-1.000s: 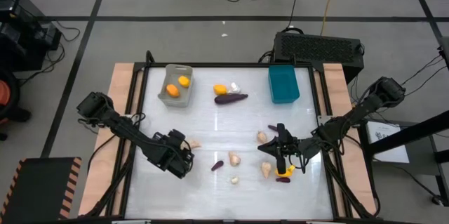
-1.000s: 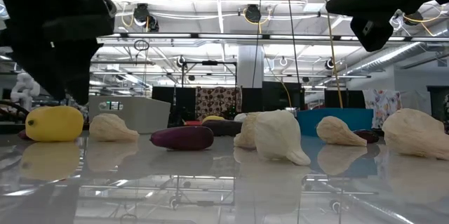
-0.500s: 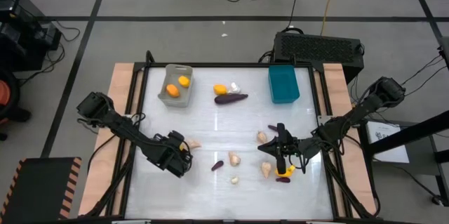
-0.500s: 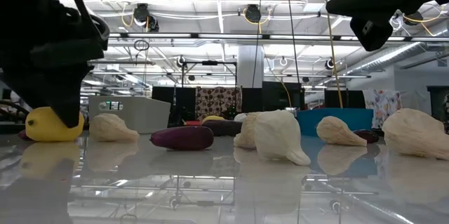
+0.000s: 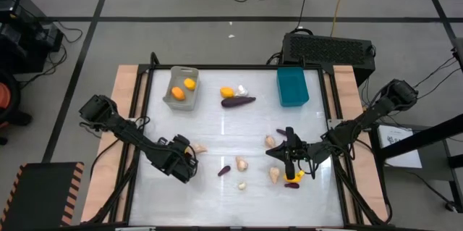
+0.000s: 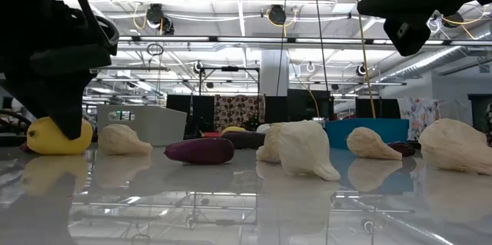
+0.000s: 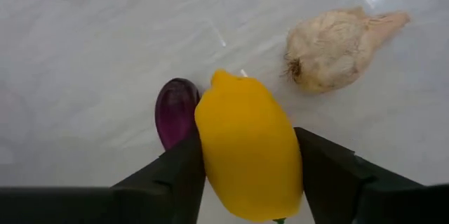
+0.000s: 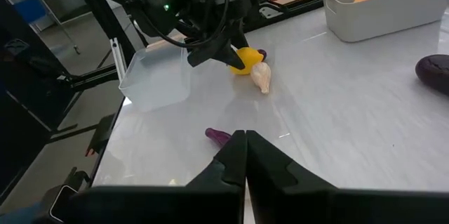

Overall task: Sort produce into baskets
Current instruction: Put the lemon into the gray bin

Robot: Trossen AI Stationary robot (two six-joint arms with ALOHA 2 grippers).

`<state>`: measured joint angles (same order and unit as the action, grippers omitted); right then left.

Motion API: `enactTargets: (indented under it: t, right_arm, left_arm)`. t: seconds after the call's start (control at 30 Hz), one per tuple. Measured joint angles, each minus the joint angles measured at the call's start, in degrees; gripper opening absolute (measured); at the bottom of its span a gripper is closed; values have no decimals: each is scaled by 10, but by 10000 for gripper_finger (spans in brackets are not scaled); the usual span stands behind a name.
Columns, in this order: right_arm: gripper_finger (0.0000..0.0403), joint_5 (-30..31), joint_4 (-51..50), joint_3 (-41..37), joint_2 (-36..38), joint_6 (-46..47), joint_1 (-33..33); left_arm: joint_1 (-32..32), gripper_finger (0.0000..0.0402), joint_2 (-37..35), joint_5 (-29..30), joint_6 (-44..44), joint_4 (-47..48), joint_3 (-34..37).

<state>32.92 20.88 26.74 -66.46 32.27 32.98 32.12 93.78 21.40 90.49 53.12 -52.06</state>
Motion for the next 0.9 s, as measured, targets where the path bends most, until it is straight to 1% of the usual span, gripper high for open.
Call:
enactTargets:
  t: [0.07,0.17,0.3,0.4,0.53,0.7,0.8,0.9]
  right_arm:
    - [0,0,0,0,0,0,0]
    - [0,0,0,0,0,0,0]
    - [0,-1,0,0,0,0,0]
    - [0,-3,-8,0,0,0,0]
    - [0,-3,-25,0,0,4,0]
    - [0,-3,-56,0,0,28,0]
    - [0,-3,-72,0,0,45,0]
    - [0,-3,-80,0,0,60,0]
  left_arm:
    - [0,189,0,1,-11,5,-4]
    - [-4,185,0,7,-33,23,-21]
    - [-34,184,-1,29,-76,74,-48]
    - [-69,183,-11,49,-132,101,-71]
    - [-121,183,-36,84,-232,102,-95]
    - [-202,183,-76,106,-360,101,-115]
    - [-249,183,-100,113,-416,90,-117]
    - [-291,183,-121,120,-450,87,-117]
